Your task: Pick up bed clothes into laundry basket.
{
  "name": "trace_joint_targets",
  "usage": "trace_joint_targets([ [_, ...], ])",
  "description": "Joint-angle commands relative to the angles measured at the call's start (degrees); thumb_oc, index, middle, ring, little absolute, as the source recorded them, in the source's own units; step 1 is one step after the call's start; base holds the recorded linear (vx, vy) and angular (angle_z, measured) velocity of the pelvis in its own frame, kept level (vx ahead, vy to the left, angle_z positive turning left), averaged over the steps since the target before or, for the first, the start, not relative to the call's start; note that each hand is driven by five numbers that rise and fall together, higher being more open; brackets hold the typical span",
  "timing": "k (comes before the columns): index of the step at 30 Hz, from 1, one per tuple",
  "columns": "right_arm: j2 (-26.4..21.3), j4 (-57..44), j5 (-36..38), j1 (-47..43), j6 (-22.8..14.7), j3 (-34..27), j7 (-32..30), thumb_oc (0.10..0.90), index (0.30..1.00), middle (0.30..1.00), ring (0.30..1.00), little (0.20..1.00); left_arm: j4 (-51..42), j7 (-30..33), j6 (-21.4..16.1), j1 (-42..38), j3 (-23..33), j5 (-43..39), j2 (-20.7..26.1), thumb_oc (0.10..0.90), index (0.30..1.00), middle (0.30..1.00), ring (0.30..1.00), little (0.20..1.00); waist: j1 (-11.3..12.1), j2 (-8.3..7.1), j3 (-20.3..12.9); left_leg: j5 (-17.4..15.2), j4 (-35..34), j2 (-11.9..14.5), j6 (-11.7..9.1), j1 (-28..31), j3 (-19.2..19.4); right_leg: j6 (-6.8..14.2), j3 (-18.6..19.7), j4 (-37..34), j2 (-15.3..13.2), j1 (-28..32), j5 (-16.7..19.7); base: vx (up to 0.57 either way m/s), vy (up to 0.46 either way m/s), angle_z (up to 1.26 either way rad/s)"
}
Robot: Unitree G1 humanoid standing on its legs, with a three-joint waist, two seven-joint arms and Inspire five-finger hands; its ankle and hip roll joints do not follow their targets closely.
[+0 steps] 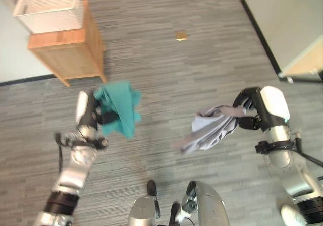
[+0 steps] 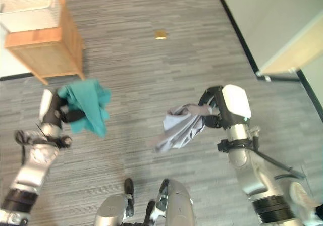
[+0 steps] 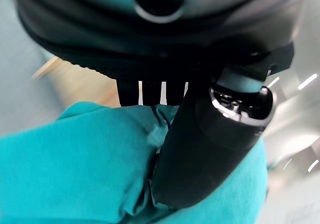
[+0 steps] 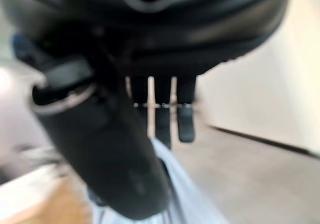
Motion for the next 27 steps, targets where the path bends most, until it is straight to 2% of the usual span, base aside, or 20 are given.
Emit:
trace_joint_targets([
  [1,1.1,0.3,3.2,-12.4,-5.6,-0.9,-2.2,0.400,0.300,0.300,0.300,0.300,-6.5,5.1,-7.1,1.3,1.8,2.2,4.7,0.400,0.300,0.300,0.300,0.300,2.4,-3.94,-7.9,0.2,-7.8,-3.1,-4.0,2.0,6.5,0.9,1.5,-24.6,-3.0,15.4,2.6,0.65,-0.357,0.95],
  [3,0.7,-0.4,3.6,-13.9,-5.9,0.1,-1.6,0.400,0.300,0.300,0.300,0.300,-7.8,5.6,-7.6,2.0,3.7,2.8,4.2,0.400,0.300,0.300,0.300,0.300,2.2,-5.20,-8.8,-2.4,-8.3,-2.3,-6.8,5.3,4.1,0.7,3.3,-40.5,-6.4,14.1,6.1,0.67,-0.453,0.68],
  [4,0.6,-1.0,3.6,-13.2,-5.5,-0.3,-0.9,0.400,0.300,0.300,0.300,0.300,-8.0,5.7,-8.0,2.6,4.2,3.4,3.5,0.400,0.300,0.300,0.300,0.300,1.4,-5.28,-9.4,-3.7,-8.3,-1.7,-7.8,6.6,2.3,1.5,4.7,-46.0,-7.2,14.5,8.7,0.63,-0.401,0.75],
  [5,0.6,-1.7,3.0,-12.3,-5.5,-0.7,-0.9,0.400,0.300,0.300,0.300,0.300,-7.8,6.0,-8.0,2.6,4.2,3.9,3.0,0.400,0.300,0.300,0.300,0.300,0.3,-5.31,-9.4,-4.5,-8.3,-0.8,-8.4,8.1,0.3,2.3,7.7,-48.4,-7.3,13.8,11.1,0.61,-0.386,0.94],
  [6,0.3,-1.9,2.7,-11.5,-5.3,-1.2,-0.7,0.400,0.300,0.300,0.300,0.300,-7.4,6.3,-8.0,2.7,4.4,4.3,2.6,0.400,0.300,0.300,0.300,0.300,-0.7,-5.70,-9.4,-5.3,-8.3,0.1,-8.9,9.8,-1.1,2.9,10.3,-48.7,-7.2,12.8,12.8,0.54,-0.402,1.26],
  [7,-0.5,-2.5,2.8,-11.2,-5.2,-1.6,0.2,0.400,0.300,0.300,0.300,0.300,-7.5,5.9,-8.2,2.8,4.8,4.8,2.9,0.400,0.300,0.300,0.300,0.300,-0.5,-6.56,-10.0,-6.8,-8.2,0.6,-9.3,11.1,-2.0,2.9,11.5,-49.6,-6.5,14.0,11.6,0.46,-0.354,1.34],
  [10,0.3,-2.9,3.2,-9.0,-5.5,-2.9,0.6,0.400,0.300,0.300,0.300,0.300,-8.3,5.1,-8.3,5.9,5.8,5.4,1.7,0.400,0.300,0.300,0.300,0.300,-1.2,-6.99,-11.0,-8.5,-3.5,2.0,-9.6,12.1,-4.1,2.8,12.2,-48.2,-5.7,16.1,11.0,0.34,-0.288,1.11],
  [11,0.1,-3.7,3.4,-6.6,-5.8,-5.6,0.2,0.400,0.300,0.300,0.300,0.300,-8.9,4.7,-8.7,7.3,6.0,3.5,-0.9,0.400,0.300,0.300,0.300,0.300,-1.1,-7.33,-9.8,-6.2,7.8,3.5,-9.9,7.2,-4.7,1.1,11.3,-46.8,-4.7,18.8,9.4,0.17,-0.373,0.79],
  [12,-0.8,-3.6,3.7,-5.5,-5.9,-7.3,-0.6,0.400,0.300,0.300,0.300,0.300,-9.1,4.4,-9.0,7.2,5.4,2.4,-2.1,0.400,0.300,0.300,0.300,0.300,-1.5,-7.91,-9.1,-5.0,13.2,4.9,-9.9,3.1,-2.7,-0.1,8.6,-47.3,-5.0,20.8,8.5,0.14,-0.384,1.50],
  [13,-0.9,-3.7,3.7,-5.3,-5.9,-7.6,-0.6,0.400,0.300,0.300,0.300,0.300,-9.1,4.4,-8.9,7.1,5.3,2.4,-2.1,0.400,0.300,0.300,0.300,0.300,-1.8,-8.06,-9.2,-4.7,13.7,4.8,-9.9,2.2,-3.3,-0.3,8.1,-47.6,-5.2,20.6,8.9,0.00,-0.366,1.47],
  [14,-1.9,-3.6,4.2,-2.7,-5.8,-10.6,-1.6,0.400,0.300,0.300,0.300,0.300,-9.2,3.8,-8.9,6.5,4.3,1.1,-2.8,0.400,0.300,0.300,0.300,0.300,-3.6,-8.85,-9.2,-3.0,15.3,8.8,-9.1,-0.6,7.3,-1.3,2.0,-50.3,-5.2,24.6,7.3,-0.02,-0.252,1.26],
  [15,-1.9,-3.7,4.2,-2.6,-5.8,-10.7,-1.6,0.400,0.300,0.300,0.300,0.300,-9.2,3.8,-8.9,6.5,4.3,1.1,-2.8,0.400,0.300,0.300,0.300,0.300,-3.6,-8.83,-9.2,-3.0,15.3,8.8,-9.1,-0.7,7.2,-1.3,1.9,-50.4,-5.1,24.7,7.4,0.09,-0.409,0.94],
  [16,-1.9,-3.4,4.5,-1.0,-5.4,-13.3,-2.9,0.400,0.300,0.300,0.300,0.300,-9.4,2.6,-9.0,6.9,4.5,0.5,-2.8,0.400,0.300,0.300,0.300,0.300,-4.8,-8.55,-9.1,-2.1,15.9,11.1,-10.3,-3.5,17.0,-1.6,-2.2,-52.5,-4.3,28.7,5.7,0.09,-0.179,1.14],
  [17,-1.9,-3.5,4.6,-0.9,-5.4,-13.6,-2.9,0.400,0.300,0.300,0.300,0.300,-9.5,2.5,-9.0,6.9,4.5,0.5,-2.8,0.400,0.300,0.300,0.300,0.300,-4.7,-8.55,-9.0,-2.0,16.0,11.2,-10.4,-3.6,17.0,-1.7,-2.3,-52.8,-4.2,28.8,5.8,0.10,-0.216,1.66],
  [19,-1.6,-3.3,4.9,-0.1,-5.3,-14.5,-3.3,0.400,0.300,0.300,0.300,0.300,-9.3,2.2,-9.1,6.9,4.8,-0.3,-2.8,0.400,0.300,0.300,0.300,0.300,-4.9,-8.67,-8.4,0.7,16.6,13.6,-10.9,-5.5,21.6,-2.4,-5.5,-53.3,-4.0,30.3,5.7,0.01,-0.104,0.97],
  [20,-1.2,-3.5,5.1,0.4,-5.4,-14.9,-3.1,0.400,0.300,0.300,0.300,0.300,-9.4,1.8,-9.3,7.4,5.2,-1.0,-3.1,0.400,0.300,0.300,0.300,0.300,-4.8,-7.99,-8.8,1.3,13.6,14.3,-12.2,-4.6,21.7,-1.7,-5.6,-53.7,-3.5,31.3,4.8,0.06,-0.062,0.56],
  [22,-0.7,-2.6,4.8,2.1,-5.1,-15.8,-2.7,0.400,0.300,0.300,0.300,0.300,-9.2,1.2,-8.9,8.3,6.2,-1.1,-3.2,0.400,0.300,0.300,0.300,0.300,-5.2,-6.67,-9.5,3.2,6.2,14.3,-12.8,-1.2,23.4,-1.6,-7.5,-53.7,-2.9,31.3,5.2,0.08,0.017,0.43],
  [23,0.8,-3.0,4.8,4.0,-5.0,-16.5,-1.9,0.400,0.300,0.300,0.300,0.300,-9.8,0.2,-8.6,9.7,6.6,-1.0,-3.9,0.400,0.300,0.300,0.300,0.300,-5.5,-6.07,-10.3,4.7,1.6,13.2,-13.1,1.6,23.3,-1.2,-8.0,-53.7,-2.6,32.6,4.8,0.11,0.028,0.30],
  [25,3.4,-3.0,4.8,5.0,-5.1,-17.0,-1.8,0.400,0.300,0.300,0.300,0.300,-9.7,-0.8,-8.8,11.2,6.9,-1.6,-4.8,0.400,0.300,0.300,0.300,0.300,-4.9,-5.85,-11.4,6.7,-1.0,12.4,-13.7,3.0,23.4,-1.2,-8.8,-53.7,-3.0,33.6,5.0,0.16,0.019,0.31],
  [27,3.6,-3.1,4.8,5.2,-5.2,-17.0,-1.7,0.400,0.300,0.300,0.300,0.300,-9.6,-1.0,-8.9,11.6,7.1,-1.8,-4.8,0.400,0.300,0.300,0.300,0.300,-4.9,-5.84,-11.7,6.8,-1.8,12.1,-13.6,3.6,23.5,-1.1,-8.9,-53.7,-3.1,33.7,5.1,0.09,0.018,0.15],
])
